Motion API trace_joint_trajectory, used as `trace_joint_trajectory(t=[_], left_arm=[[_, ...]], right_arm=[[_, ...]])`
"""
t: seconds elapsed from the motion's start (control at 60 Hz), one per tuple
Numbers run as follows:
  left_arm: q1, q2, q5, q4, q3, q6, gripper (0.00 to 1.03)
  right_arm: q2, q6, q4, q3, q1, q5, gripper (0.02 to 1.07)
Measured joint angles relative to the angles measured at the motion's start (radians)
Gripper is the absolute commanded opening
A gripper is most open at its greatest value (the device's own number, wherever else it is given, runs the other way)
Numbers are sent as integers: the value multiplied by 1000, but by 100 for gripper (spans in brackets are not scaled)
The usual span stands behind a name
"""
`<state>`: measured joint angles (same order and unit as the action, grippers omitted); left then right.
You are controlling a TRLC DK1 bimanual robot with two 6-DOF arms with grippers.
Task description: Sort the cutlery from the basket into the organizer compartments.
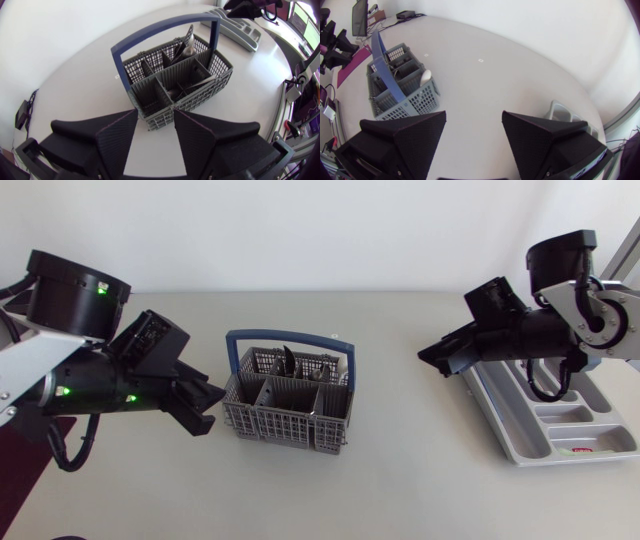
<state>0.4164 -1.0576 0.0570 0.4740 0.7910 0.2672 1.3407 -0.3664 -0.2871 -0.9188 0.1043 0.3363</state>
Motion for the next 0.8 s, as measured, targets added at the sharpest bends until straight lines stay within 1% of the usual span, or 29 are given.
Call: trace_joint_trajectory(t=[0.017,0.1,0.167,0.217,0.317,0.4,0.45,0.8], left_arm=[[-3,-1,3,-3,-5,0,42],[-19,-3,26,-31,-26,6,37],[-37,-3,51,-56,-42,20,30],[-53,-6,68,-72,-56,28,24],[-88,-24,103,-90,-74,51,17],[-123,-42,130,-101,-77,72,17],[-135,-47,137,-105,-78,79,14],[-160,-50,167,-133,-124,127,14]], right_arm=[[0,4,0,0,14,-4,83],[0,32,1,0,60,-12,83],[3,53,4,0,86,-20,82],[13,66,5,-3,103,-23,78],[45,92,14,-7,135,-25,78],[76,112,23,-24,159,-27,78],[90,118,28,-36,171,-33,78],[124,152,30,-70,243,-72,77]])
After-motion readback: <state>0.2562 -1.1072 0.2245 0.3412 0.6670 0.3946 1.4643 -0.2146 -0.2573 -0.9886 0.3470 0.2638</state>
